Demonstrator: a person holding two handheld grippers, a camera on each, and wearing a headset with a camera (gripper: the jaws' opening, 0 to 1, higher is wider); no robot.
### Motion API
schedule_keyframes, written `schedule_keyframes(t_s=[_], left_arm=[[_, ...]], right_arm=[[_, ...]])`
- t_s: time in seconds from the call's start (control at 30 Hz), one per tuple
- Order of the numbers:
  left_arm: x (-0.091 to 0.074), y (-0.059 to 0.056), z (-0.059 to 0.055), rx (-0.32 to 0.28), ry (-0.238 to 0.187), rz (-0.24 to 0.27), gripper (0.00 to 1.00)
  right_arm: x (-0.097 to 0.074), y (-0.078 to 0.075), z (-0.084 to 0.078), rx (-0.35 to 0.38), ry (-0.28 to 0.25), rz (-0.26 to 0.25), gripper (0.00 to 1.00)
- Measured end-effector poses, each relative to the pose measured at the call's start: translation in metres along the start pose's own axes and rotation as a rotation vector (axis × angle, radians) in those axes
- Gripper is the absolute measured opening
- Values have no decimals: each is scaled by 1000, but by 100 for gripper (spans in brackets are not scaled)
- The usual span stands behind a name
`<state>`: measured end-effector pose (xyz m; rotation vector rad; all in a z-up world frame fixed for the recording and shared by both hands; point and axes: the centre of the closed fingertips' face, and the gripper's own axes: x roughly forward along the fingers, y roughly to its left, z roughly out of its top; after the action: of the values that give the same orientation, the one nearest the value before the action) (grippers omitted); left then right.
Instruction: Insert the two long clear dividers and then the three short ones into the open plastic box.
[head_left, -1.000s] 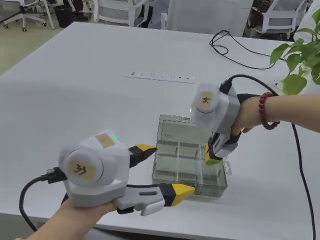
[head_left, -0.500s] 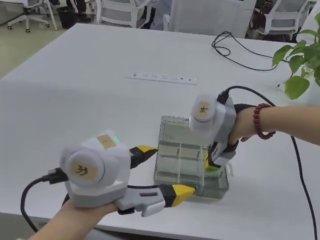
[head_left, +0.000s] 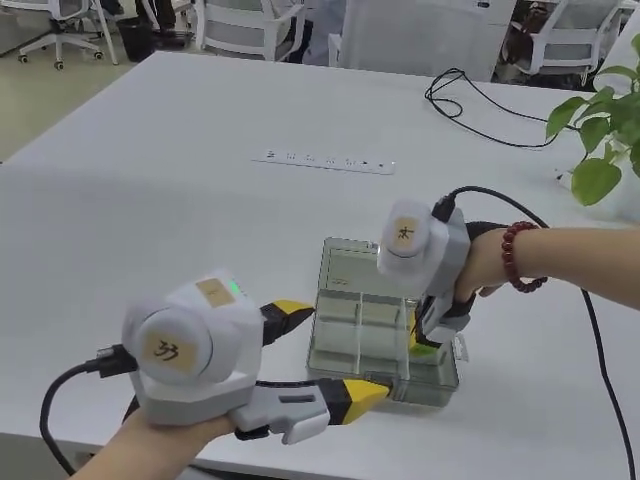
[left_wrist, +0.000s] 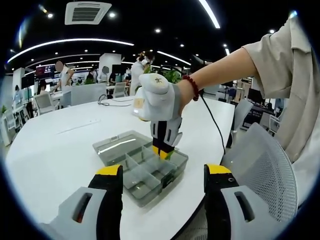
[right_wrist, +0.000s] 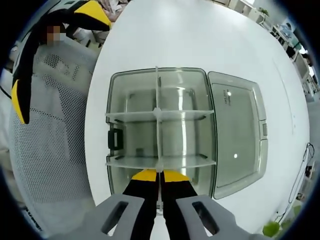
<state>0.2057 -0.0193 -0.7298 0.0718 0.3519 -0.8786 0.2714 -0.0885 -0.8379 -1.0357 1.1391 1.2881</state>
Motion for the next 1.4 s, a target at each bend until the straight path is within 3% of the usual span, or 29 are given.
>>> schedule_keyframes(t_s=[0.17,0.37,0.47,0.63,0.73,0.83,1.03,1.4], left_arm=[[0,3,-4,-5,24,8,65],[2,3,1,3,26,16,66],[2,4,3,7,25,14,66],[-1,7,5,22,32,21,66],[-4,11,5,27,40,31,66],[-7,15,3,34,64,41,67],[-12,19,1,31,89,45,69],[-21,22,4,24,93,50,79]], right_arm=[[5,-1,-1,16,-22,-16,3],[3,0,1,41,-66,-25,8],[-1,0,2,24,-84,-41,11],[-10,-1,5,59,-143,-60,17],[-17,1,4,89,-189,-73,26],[-23,1,1,106,-222,-102,28],[-45,10,9,185,-408,-131,35],[-77,33,4,290,-614,-226,59]])
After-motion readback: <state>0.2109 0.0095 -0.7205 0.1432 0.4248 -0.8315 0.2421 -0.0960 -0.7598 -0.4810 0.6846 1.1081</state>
